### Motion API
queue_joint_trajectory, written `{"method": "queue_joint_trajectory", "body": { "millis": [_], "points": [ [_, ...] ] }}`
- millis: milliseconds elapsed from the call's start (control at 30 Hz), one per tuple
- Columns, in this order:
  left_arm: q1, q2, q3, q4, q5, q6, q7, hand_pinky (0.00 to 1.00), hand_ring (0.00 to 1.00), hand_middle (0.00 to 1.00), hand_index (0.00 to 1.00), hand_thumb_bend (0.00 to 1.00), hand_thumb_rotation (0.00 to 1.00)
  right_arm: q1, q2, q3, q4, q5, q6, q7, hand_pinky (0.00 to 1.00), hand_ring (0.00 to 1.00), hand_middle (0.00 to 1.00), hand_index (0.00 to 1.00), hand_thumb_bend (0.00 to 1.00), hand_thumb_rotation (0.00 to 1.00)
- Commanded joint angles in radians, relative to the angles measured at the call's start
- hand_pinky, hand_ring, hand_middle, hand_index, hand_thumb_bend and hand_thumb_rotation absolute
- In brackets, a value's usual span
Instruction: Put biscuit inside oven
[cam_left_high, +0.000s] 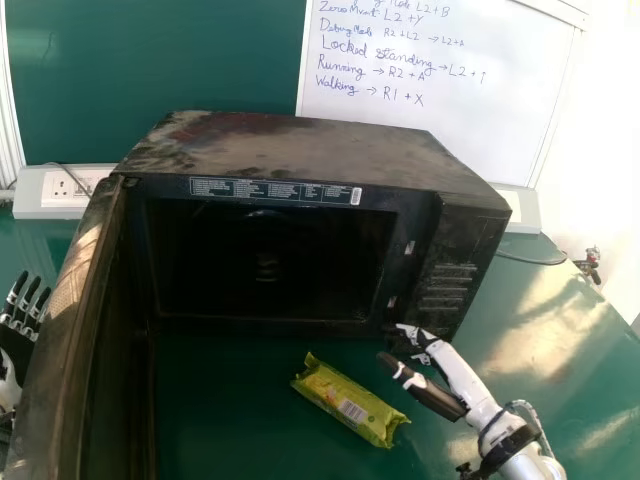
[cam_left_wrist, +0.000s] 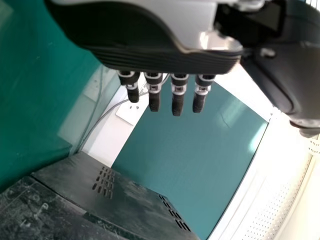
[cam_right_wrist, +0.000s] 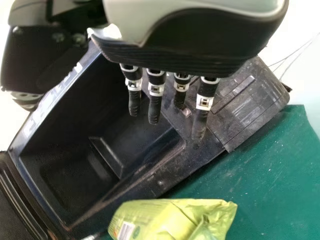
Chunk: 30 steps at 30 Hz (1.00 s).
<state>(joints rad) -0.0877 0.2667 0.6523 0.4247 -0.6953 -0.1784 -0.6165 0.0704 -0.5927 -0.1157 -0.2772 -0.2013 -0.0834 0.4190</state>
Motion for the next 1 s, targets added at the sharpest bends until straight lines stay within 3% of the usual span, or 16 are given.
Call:
{"method": "queue_joint_trajectory", "body": {
  "millis": [0, 233, 733, 967],
  "points": [
    [0.022, -0.027, -0.003, 0.019, -0.011, 0.013, 0.003, 0.65, 0.75, 0.83, 0.92, 0.07, 0.0, 0.001, -0.023, 0.012, -0.025, -0.029, 0.014, 0.01, 0.72, 0.85, 0.9, 0.94, 0.93, 0.39],
    [0.019, -0.023, -0.003, 0.026, -0.013, 0.013, -0.002, 0.66, 0.75, 0.83, 0.93, 0.06, 0.0, -0.009, -0.051, 0.039, -0.06, -0.1, 0.049, 0.032, 0.75, 0.86, 0.9, 0.94, 0.94, 0.37],
    [0.019, -0.022, -0.004, 0.031, -0.005, 0.002, 0.0, 0.59, 0.75, 0.83, 0.92, 0.07, 0.0, -0.05, -0.095, 0.07, -0.062, -0.149, 0.028, 0.065, 0.8, 0.86, 0.89, 0.93, 0.95, 0.39],
    [0.022, -0.025, -0.004, 0.017, -0.009, 0.014, 0.003, 0.68, 0.76, 0.83, 0.93, 0.06, 0.0, -0.075, -0.108, 0.093, -0.056, -0.165, 0.027, 0.079, 0.78, 0.84, 0.87, 0.91, 0.98, 0.4]
  ]
}}
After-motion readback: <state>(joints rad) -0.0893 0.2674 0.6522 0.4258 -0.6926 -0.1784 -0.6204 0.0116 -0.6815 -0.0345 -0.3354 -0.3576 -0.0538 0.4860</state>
